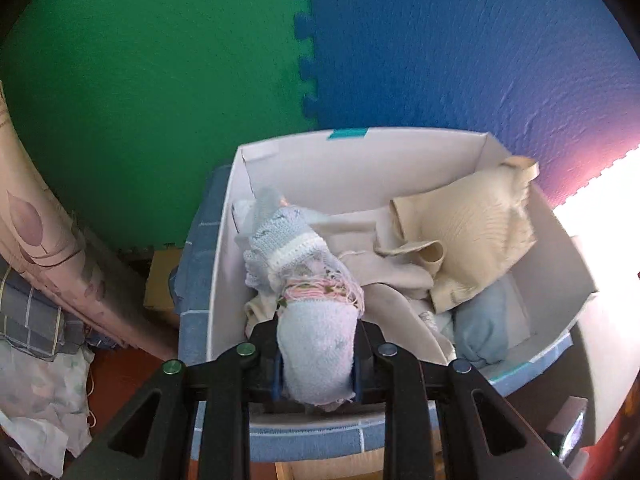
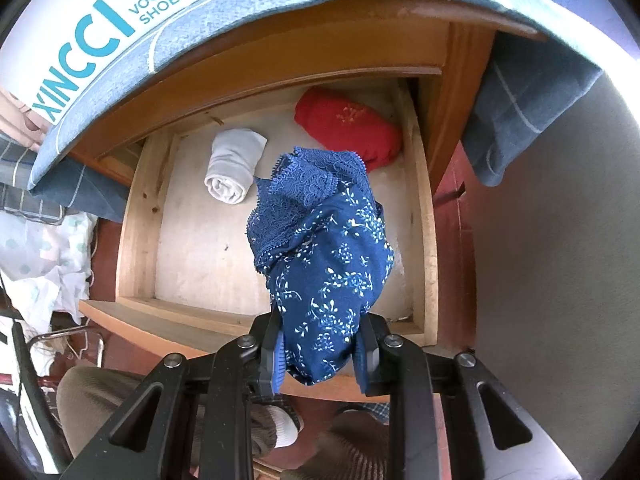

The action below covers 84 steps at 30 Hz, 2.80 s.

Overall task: Take underwear out of drawer
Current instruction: 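Carry the white sock into the white box with the left gripper and release, then release the dark-blue underwear into the white box with the right gripper while the left gripper returns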

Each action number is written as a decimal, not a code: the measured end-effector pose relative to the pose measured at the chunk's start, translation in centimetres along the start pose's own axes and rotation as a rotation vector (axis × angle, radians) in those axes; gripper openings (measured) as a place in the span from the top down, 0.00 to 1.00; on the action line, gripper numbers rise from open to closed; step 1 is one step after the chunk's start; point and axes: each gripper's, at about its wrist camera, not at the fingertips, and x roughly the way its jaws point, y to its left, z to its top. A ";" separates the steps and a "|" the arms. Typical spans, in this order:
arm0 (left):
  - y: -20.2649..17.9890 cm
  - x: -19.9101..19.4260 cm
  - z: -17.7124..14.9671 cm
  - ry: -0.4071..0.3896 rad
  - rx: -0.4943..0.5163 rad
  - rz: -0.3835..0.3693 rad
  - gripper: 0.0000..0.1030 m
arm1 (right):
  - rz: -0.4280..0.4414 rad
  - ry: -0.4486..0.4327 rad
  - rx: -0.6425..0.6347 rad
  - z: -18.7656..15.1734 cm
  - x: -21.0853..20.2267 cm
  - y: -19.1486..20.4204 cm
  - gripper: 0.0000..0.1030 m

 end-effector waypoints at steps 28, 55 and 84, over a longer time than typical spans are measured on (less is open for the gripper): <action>-1.4 -7.9 -7.0 -0.174 0.082 0.161 0.47 | -0.034 -0.025 -0.040 -0.3 -0.3 1.1 0.76; -0.6 2.2 -24.3 0.113 -0.128 0.140 0.46 | 0.001 -0.274 -0.118 1.1 -16.8 2.7 0.76; 1.8 3.0 -25.1 0.135 -0.268 0.065 0.46 | -0.048 -0.352 -0.234 14.3 -20.1 11.7 0.76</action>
